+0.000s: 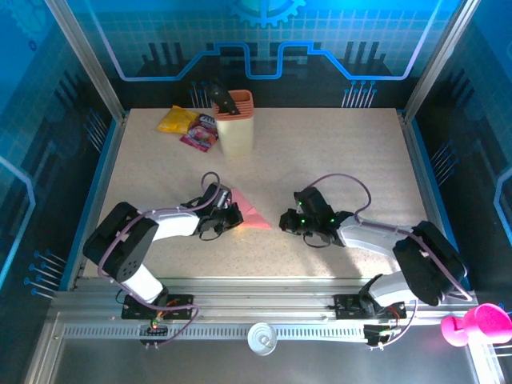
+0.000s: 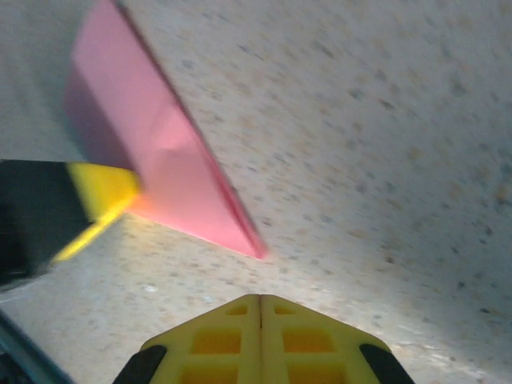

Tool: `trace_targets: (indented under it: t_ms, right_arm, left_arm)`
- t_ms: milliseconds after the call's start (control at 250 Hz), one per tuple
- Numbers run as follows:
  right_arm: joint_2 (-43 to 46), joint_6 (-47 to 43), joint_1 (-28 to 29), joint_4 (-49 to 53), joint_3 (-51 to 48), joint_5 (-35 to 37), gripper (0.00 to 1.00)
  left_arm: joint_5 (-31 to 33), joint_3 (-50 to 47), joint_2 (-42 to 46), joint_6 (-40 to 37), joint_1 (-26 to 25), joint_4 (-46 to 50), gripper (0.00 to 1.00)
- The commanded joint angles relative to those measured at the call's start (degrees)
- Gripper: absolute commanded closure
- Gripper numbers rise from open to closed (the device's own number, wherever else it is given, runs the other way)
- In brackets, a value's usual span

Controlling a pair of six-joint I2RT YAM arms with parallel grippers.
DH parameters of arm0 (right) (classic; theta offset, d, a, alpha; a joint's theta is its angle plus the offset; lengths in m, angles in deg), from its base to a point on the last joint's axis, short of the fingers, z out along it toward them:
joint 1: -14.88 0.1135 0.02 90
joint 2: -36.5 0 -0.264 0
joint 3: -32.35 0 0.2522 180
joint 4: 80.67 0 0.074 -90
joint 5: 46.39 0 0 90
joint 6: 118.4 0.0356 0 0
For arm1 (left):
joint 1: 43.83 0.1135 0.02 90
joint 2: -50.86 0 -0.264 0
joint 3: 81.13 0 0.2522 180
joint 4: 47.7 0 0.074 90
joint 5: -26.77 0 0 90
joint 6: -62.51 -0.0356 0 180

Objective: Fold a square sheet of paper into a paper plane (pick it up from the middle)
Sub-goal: Third fold the triangle at the center of the table.

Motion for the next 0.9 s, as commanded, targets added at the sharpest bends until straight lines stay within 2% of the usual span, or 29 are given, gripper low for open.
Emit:
trace_targets:
  t_ms: [0,140,388,895]
  right_arm:
    - [2.56,-5.65,-0.52,10.52,3.28,1.56,1.0]
    - [4.85,-7.3,-0.6,12.14,3.82,1.99,1.0]
    - [4.41,-8.63,-1.22,12.43,2.5,2.17,1.0]
    - [-7.63,-9.38,-1.31,3.69,4.13,-2.75,1.0]
  left_arm:
    - [-1.76,0.81,-4.21,-1.01,-0.13,-0.47,1.0]
    - [-3.8,1.23,-7.67,-0.05,-1.9,-3.1,1.0]
    - [-3.48,2.63,-8.78,1.12,-7.82,-3.83,1.0]
    - [-1.13,0.9,-5.37,-1.32,-8.32,-1.11,1.0]
